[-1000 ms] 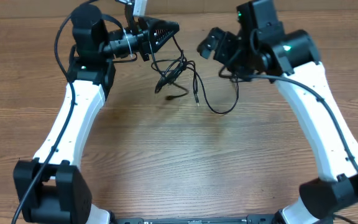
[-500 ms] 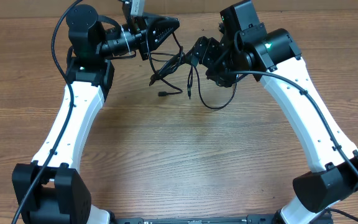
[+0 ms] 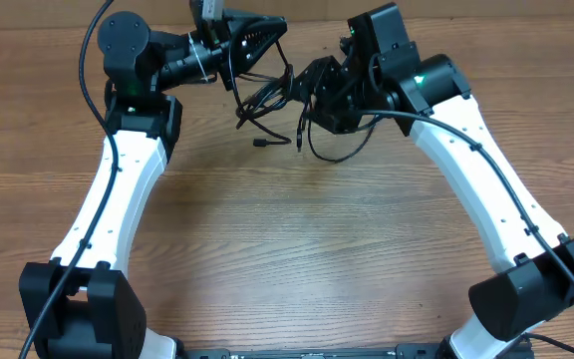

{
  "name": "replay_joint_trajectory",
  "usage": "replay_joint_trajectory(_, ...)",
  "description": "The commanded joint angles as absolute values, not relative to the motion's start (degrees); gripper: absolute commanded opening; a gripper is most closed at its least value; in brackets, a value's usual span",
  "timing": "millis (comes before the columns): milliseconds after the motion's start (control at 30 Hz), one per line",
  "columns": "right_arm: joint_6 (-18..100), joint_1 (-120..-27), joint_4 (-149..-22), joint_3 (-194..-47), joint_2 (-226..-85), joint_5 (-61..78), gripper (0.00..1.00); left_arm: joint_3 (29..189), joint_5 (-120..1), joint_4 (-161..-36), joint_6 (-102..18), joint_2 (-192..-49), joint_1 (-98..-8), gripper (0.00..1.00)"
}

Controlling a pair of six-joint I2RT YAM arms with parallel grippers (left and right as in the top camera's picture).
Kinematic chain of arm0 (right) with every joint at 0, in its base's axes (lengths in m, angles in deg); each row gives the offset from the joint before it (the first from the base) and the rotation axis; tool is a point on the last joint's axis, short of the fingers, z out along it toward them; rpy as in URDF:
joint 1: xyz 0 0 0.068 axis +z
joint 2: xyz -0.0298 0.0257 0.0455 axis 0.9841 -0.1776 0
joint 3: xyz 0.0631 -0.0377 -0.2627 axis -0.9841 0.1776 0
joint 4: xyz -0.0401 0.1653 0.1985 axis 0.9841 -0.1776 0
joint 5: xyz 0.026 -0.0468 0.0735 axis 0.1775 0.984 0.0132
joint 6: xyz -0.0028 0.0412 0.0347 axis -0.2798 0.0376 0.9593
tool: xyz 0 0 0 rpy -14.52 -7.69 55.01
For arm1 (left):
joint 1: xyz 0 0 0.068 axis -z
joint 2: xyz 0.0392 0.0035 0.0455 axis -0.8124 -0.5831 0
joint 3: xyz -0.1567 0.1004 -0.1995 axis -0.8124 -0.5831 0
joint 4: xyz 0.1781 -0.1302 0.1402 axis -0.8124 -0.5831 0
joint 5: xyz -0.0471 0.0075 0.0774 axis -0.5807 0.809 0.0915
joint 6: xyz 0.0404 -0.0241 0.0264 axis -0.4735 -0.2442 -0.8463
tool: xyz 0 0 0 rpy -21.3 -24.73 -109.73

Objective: Untangle cables

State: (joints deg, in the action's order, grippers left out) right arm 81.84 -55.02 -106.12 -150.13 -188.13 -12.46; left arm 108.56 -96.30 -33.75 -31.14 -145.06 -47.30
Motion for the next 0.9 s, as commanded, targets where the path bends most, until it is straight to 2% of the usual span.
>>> replay_joint_trajectory(0, 86.9, -54.3, -104.5, -148.2, -187.8, -13.1, 0.04, 109.5, -95.5, -31.5, -28.0, -143.6, -47.2, 0.04)
replay_joint_trajectory(100, 85.1, -54.2, -107.0, -146.9, -188.0, -8.3, 0.04, 109.5, -94.2, -25.2, -24.1, -143.5, -48.6, 0.04)
replay_joint_trajectory(267, 77.5, -54.8, -117.8, -144.0, -188.0, 10.5, 0.04, 109.5, -91.2, -17.9, -13.8, -143.5, -55.8, 0.04)
replay_joint_trajectory(367, 76.9, -56.4, -126.0, -143.9, -188.0, 28.1, 0.04, 109.5, -91.8, -16.9, -8.7, -143.5, -61.4, 0.04)
replay_joint_trajectory(567, 76.2, -62.3, -129.0, -143.9, -188.0, 48.6, 0.04, 109.5, -95.1, -16.9, -6.7, -143.5, -66.9, 0.04)
replay_joint_trajectory(767, 76.1, -73.8, -127.7, -143.9, -188.0, 50.6, 0.04, 109.5, -97.0, -16.9, -4.7, -143.5, -68.9, 0.04)
replay_joint_trajectory(833, 72.4, -77.6, -126.8, -143.9, -188.0, 39.3, 0.04, 109.5, -97.6, -16.9, -4.5, -143.5, -68.7, 0.04)
replay_joint_trajectory(867, 65.4, -78.5, -125.7, -143.9, -188.0, 29.2, 0.04, 109.5, -97.3, -16.9, -4.1, -143.5, -67.8, 0.04)
